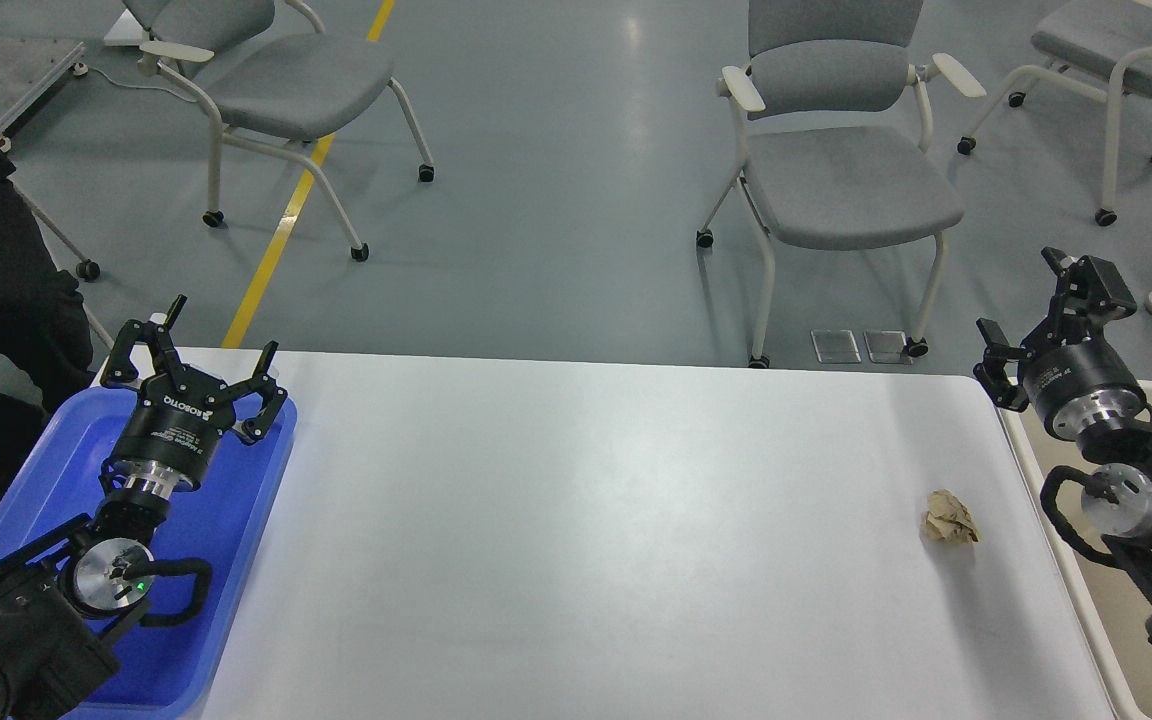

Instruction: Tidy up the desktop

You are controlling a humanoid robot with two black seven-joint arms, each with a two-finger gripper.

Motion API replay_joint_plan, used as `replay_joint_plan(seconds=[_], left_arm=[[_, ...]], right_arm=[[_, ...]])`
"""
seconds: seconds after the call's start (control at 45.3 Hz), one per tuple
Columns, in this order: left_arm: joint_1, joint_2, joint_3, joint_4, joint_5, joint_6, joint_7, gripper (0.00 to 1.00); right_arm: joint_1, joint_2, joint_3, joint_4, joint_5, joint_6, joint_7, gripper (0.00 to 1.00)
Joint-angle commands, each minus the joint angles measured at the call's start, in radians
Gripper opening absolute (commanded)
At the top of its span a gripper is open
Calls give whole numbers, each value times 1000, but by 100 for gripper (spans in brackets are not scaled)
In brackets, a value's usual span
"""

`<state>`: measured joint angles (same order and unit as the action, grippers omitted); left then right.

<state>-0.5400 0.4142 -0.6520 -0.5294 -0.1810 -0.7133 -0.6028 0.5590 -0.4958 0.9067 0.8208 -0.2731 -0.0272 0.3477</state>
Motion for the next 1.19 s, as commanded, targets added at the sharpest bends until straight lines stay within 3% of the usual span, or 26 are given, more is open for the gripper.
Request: replay_joint_plan(seconds=[0.0, 1.17], left_arm=[[0, 0, 0, 0, 0, 0, -2, 98], [0, 0, 0, 0, 0, 0, 0, 98]], right_arm=[[-1, 0, 0, 0, 0, 0, 1, 100], [-11, -15, 3, -19, 2, 0, -1, 100]])
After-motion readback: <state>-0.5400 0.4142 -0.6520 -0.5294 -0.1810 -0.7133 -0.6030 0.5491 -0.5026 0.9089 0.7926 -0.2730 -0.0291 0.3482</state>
